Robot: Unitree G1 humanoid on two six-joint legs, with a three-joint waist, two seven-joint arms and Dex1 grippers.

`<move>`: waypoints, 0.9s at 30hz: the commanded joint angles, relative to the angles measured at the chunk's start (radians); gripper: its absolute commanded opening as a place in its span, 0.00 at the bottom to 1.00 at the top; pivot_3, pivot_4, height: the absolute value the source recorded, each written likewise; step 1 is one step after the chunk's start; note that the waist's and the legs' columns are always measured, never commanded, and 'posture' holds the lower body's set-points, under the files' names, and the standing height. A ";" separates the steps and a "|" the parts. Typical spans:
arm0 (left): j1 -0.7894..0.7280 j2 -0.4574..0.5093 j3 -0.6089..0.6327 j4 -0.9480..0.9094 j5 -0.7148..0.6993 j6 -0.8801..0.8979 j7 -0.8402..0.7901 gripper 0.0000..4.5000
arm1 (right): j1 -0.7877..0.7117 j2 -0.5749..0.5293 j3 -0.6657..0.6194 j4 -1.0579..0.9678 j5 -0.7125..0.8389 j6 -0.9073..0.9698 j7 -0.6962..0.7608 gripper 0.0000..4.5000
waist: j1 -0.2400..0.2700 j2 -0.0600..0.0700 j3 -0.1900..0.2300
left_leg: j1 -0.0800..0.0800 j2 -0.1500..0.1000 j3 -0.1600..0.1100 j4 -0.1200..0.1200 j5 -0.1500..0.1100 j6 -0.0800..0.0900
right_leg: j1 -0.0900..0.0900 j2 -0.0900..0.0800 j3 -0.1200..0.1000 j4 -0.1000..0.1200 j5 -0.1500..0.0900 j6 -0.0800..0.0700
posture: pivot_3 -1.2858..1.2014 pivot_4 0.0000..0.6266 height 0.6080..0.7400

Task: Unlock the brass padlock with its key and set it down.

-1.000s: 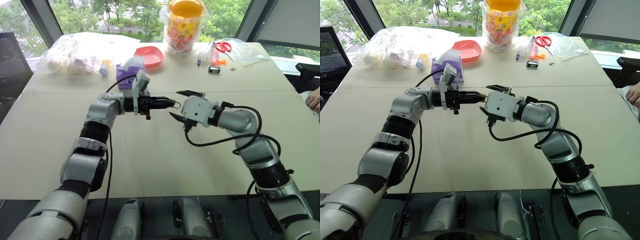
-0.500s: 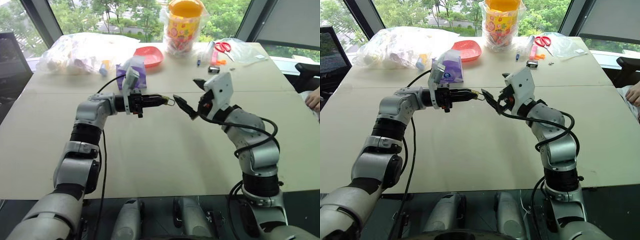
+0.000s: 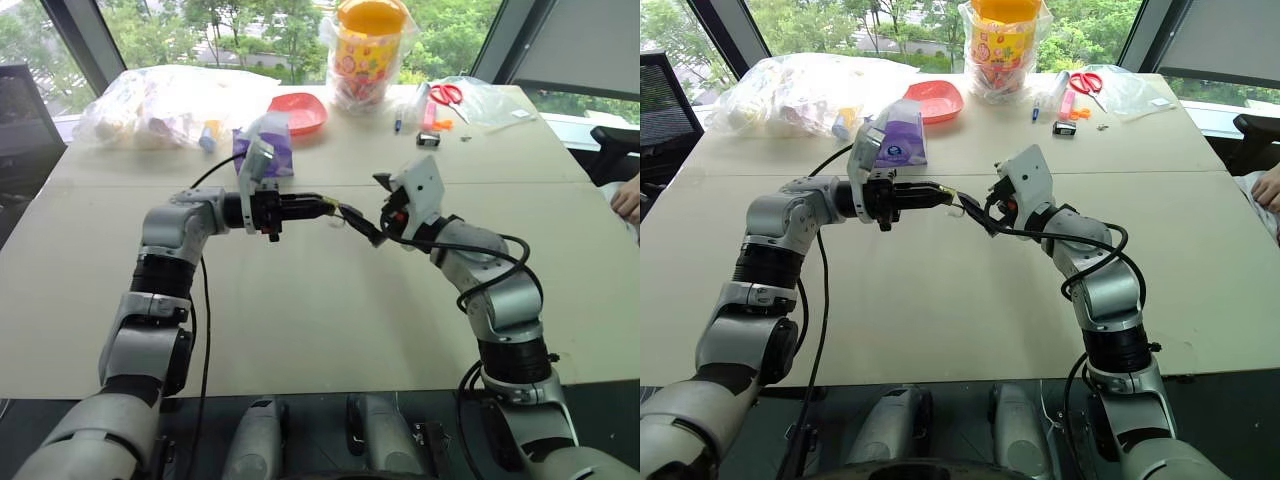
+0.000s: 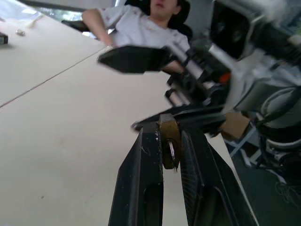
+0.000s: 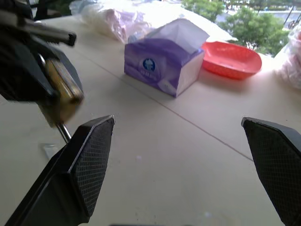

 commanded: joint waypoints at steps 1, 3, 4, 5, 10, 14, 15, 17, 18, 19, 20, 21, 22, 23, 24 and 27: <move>-0.011 0.004 0.022 -0.044 -0.042 0.009 -0.001 0.02 | -0.010 -0.005 -0.005 -0.018 0.019 -0.003 0.002 0.99 | -0.001 0.000 0.000 | 0.000 0.000 0.000 0.000 0.000 0.000 | 0.000 0.000 0.000 0.000 0.000 0.000 | 0.52 0.24 1.00; -0.013 0.004 0.022 -0.042 -0.046 0.009 0.003 0.02 | -0.013 -0.003 -0.008 -0.014 0.021 -0.003 -0.001 0.99 | -0.001 0.000 0.000 | 0.000 0.000 0.000 0.000 0.000 0.000 | 0.000 0.000 0.000 0.000 0.000 0.000 | 0.52 0.24 1.00; -0.014 0.004 0.023 -0.042 -0.047 0.009 0.004 0.02 | -0.014 -0.003 -0.009 -0.014 0.022 -0.003 -0.002 0.99 | -0.001 0.000 0.000 | 0.000 0.000 0.000 0.000 0.000 0.000 | 0.000 0.000 0.000 0.000 0.000 0.000 | 0.52 0.24 1.00; -0.015 0.003 0.022 -0.038 -0.045 0.005 0.006 0.02 | -0.013 -0.003 -0.008 -0.015 0.023 -0.002 -0.001 0.99 | -0.001 0.000 0.000 | 0.000 0.000 0.000 0.000 0.000 0.000 | 0.000 0.000 0.000 0.000 0.000 0.000 | 0.52 0.24 1.00; -0.024 -0.012 0.004 0.026 -0.004 -0.034 0.035 0.02 | 0.026 -0.074 -0.021 -0.025 -0.015 -0.020 -0.003 0.99 | 0.001 0.000 0.000 | 0.000 0.000 0.000 0.000 0.000 0.000 | 0.000 0.000 0.000 0.000 0.000 0.000 | 0.52 0.24 1.00; -0.023 -0.059 -0.007 0.100 0.016 -0.038 0.078 0.02 | 0.121 -0.254 -0.021 -0.076 -0.092 -0.068 0.043 0.99 | 0.022 0.000 0.000 | -0.001 -0.002 0.000 0.000 0.000 0.000 | 0.001 -0.001 0.000 -0.002 -0.002 -0.002 | 0.52 0.24 1.00; -0.029 -0.087 -0.011 0.138 0.028 -0.036 0.113 0.02 | 0.148 -0.300 -0.037 -0.127 -0.071 -0.048 0.073 0.99 | 0.022 0.000 0.000 | -0.001 -0.002 0.000 0.000 -0.001 0.001 | 0.001 -0.002 0.000 -0.002 -0.002 -0.002 | 0.52 0.24 1.00; -0.039 -0.119 -0.013 0.187 0.044 -0.036 0.152 0.02 | 0.176 -0.345 -0.054 -0.188 -0.041 -0.022 0.108 0.99 | 0.023 0.001 0.000 | -0.001 -0.002 0.001 0.000 -0.001 0.001 | 0.000 -0.002 0.000 -0.003 -0.002 -0.002 | 0.52 0.24 1.00; -0.047 -0.141 -0.026 0.230 0.068 -0.045 0.180 0.02 | 0.198 -0.375 -0.062 -0.237 -0.015 0.007 0.139 0.99 | 0.022 0.000 0.000 | -0.001 -0.002 0.001 0.000 -0.001 0.001 | 0.000 -0.001 0.000 -0.003 -0.001 0.000 | 0.52 0.24 1.00; -0.057 -0.164 -0.038 0.274 0.087 -0.040 0.201 0.02 | 0.219 -0.395 -0.068 -0.283 0.014 0.040 0.164 0.99 | 0.023 0.000 0.000 | -0.001 -0.002 0.000 0.000 -0.001 0.001 | 0.000 -0.001 0.000 -0.003 -0.001 0.001 | 0.52 0.24 1.00; -0.066 -0.186 -0.047 0.316 0.104 -0.049 0.216 0.02 | 0.237 -0.410 -0.074 -0.327 0.039 0.070 0.180 0.99 | 0.024 0.000 0.000 | -0.001 -0.002 0.000 0.000 -0.001 0.001 | 0.000 -0.001 0.000 -0.002 -0.001 0.001 | 0.52 0.24 1.00; -0.080 -0.207 -0.047 0.356 0.110 -0.042 0.226 0.02 | 0.249 -0.417 -0.076 -0.363 0.063 0.103 0.187 0.99 | 0.022 -0.001 0.000 | -0.001 -0.002 0.000 0.000 -0.001 0.001 | 0.001 0.000 -0.001 -0.002 -0.001 0.001 | 0.52 0.24 1.00; -0.095 -0.225 -0.040 0.392 0.108 -0.031 0.231 0.02 | 0.257 -0.420 -0.077 -0.389 0.080 0.127 0.188 0.99 | 0.021 -0.001 0.000 | -0.001 -0.001 -0.001 0.000 -0.001 0.001 | 0.001 0.000 -0.001 -0.002 -0.001 0.001 | 0.52 0.24 1.00; -0.111 -0.240 -0.034 0.427 0.109 -0.028 0.234 0.02 | 0.261 -0.420 -0.076 -0.406 0.091 0.144 0.186 0.99 | 0.021 -0.001 0.000 | -0.001 -0.001 0.000 0.000 -0.001 0.001 | 0.000 0.000 -0.001 -0.002 -0.001 0.000 | 0.52 0.24 1.00; -0.129 -0.255 -0.026 0.472 0.112 -0.033 0.242 0.02 | 0.262 -0.419 -0.072 -0.417 0.097 0.160 0.182 0.99 | 0.021 -0.001 0.000 | -0.001 -0.001 0.000 0.000 -0.001 0.001 | 0.000 0.000 -0.001 -0.002 -0.002 -0.002 | 0.52 0.24 1.00; -0.170 -0.284 -0.007 0.583 0.124 -0.059 0.265 0.02 | 0.260 -0.414 -0.062 -0.438 0.107 0.195 0.164 0.99 | 0.023 -0.001 0.000 | -0.001 -0.001 0.000 0.001 -0.001 0.001 | 0.000 0.000 -0.001 -0.002 -0.002 -0.002 | 0.52 0.24 1.00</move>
